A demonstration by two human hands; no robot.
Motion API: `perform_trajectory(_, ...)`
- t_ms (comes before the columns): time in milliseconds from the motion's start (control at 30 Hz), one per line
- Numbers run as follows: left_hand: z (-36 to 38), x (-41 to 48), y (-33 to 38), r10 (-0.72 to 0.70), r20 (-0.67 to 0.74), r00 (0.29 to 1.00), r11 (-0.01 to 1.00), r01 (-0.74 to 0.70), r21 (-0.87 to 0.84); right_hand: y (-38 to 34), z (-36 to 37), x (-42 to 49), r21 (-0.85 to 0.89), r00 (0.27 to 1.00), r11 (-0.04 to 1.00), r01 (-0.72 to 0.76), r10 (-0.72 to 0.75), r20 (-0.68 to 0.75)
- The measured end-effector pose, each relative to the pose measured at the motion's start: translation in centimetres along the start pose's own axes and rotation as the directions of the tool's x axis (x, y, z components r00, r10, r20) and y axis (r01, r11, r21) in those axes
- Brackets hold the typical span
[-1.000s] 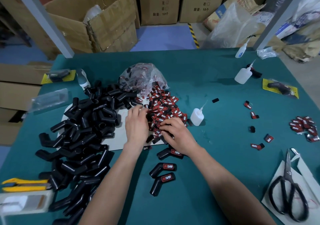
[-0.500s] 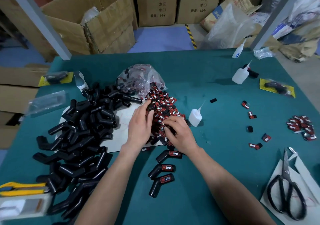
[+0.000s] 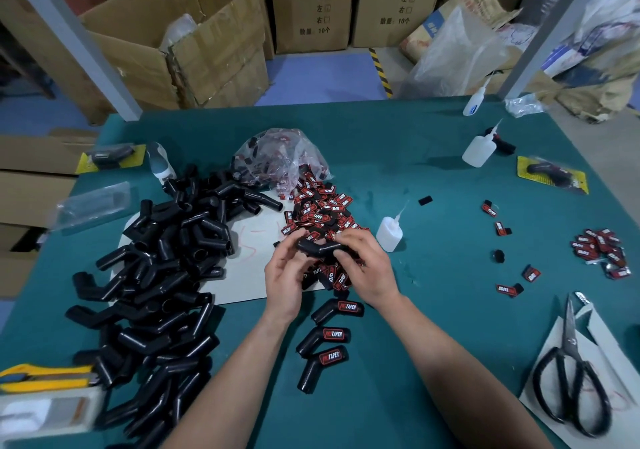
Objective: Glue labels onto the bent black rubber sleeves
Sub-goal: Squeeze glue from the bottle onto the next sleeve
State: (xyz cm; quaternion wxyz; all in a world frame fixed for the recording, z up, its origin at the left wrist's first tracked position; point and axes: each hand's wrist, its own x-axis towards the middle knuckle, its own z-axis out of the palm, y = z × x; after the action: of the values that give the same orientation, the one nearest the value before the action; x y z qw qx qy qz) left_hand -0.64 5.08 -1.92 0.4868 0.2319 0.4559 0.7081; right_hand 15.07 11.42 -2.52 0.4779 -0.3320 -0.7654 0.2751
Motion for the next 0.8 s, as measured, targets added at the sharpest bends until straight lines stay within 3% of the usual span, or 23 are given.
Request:
perform_trajectory(133, -0.1, -0.3, 0.0, 0.070, 0.060, 0.996, 0.994, -0.075, 0.082, 0.0, 0.1, -0.1, 0.016, 0.998, 0.999, 0.045, -0.044, -0.037)
perform_trajectory(267, 0.2, -0.5, 0.0, 0.055, 0.040, 0.998, 0.971, -0.063, 0.230, 0.2, 0.2, -0.1, 0.063, 0.994, 0.993, 0.101, -0.099, -0.042)
perform_trajectory(467, 0.3, -0.9, -0.3, 0.140, 0.022, 0.990, 0.936, -0.140, 0.324, 0.4, 0.2, -0.2, -0.030, 0.999, 0.999, 0.028, -0.029, -0.034)
perform_trajectory(600, 0.5, -1.1, -0.3, 0.098, 0.074, 0.992, 0.906, -0.119, 0.406, 0.3, 0.2, -0.2, -0.091, 0.997, 0.993, 0.073, -0.075, -0.017)
perform_trajectory(700, 0.3, -0.6, -0.5, 0.104, 0.031, 0.994, 0.903, -0.107, 0.416, 0.1, -0.3, -0.2, -0.177, 0.956, 0.972, 0.154, -0.192, -0.221)
perform_trajectory(800, 0.0, -0.3, -0.5, 0.090, -0.040, 0.995, 0.924, -0.069, 0.376, 0.1, -0.8, -0.2, -0.254, 0.817, 0.967, 0.027, -0.168, -0.552)
